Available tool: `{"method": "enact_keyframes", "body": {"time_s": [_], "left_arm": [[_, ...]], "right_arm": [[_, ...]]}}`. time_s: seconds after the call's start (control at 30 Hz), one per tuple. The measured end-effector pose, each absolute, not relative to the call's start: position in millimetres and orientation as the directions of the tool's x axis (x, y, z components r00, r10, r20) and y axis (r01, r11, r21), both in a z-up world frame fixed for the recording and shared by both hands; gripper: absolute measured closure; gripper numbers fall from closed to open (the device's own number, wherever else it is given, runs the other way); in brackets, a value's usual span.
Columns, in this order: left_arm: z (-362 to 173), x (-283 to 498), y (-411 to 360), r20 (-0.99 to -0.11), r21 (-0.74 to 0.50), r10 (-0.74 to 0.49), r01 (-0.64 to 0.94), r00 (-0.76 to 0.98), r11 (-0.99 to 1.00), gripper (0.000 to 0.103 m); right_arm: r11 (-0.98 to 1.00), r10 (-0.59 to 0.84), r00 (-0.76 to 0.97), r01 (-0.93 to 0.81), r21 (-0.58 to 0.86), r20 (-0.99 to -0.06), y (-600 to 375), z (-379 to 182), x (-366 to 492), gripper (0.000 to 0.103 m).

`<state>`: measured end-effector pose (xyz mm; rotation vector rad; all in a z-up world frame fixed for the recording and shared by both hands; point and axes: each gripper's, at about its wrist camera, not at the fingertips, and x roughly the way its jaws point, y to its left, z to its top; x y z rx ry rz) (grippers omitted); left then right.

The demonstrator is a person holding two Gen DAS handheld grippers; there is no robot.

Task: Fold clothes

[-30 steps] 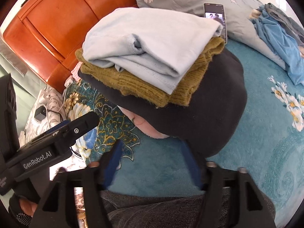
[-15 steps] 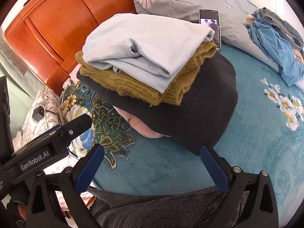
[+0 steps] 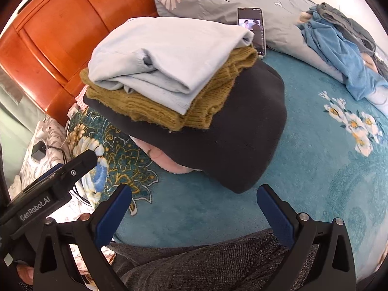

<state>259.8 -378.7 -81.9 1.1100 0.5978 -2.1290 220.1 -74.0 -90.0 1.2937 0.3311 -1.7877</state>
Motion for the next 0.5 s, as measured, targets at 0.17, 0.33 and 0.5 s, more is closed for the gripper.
{"method": "enact_keyframes", "body": {"time_s": [0.17, 0.33, 0.5], "left_arm": [[-88.3, 264.1, -380.6, -0.844, -0.106, -0.322, 0.722, -0.429, -0.684, 0.0], [-92.6, 261.4, -378.6, -0.842, -0.095, -0.331, 0.721, -0.426, -0.686, 0.0], [-92.5, 257.5, -377.5, -0.835, -0.081, -0.345, 0.715, -0.43, -0.694, 0.0]], "right_arm": [[-0.596, -0.484, -0.073, 0.757, 0.268, -0.872, -71.5, -92.6, 215.9, 0.0], [-0.598, -0.474, -0.071, 0.757, 0.262, -0.878, -73.2, -94.2, 215.2, 0.0], [-0.596, -0.468, -0.072, 0.762, 0.255, -0.881, -75.9, -95.4, 216.7, 0.0]]}}
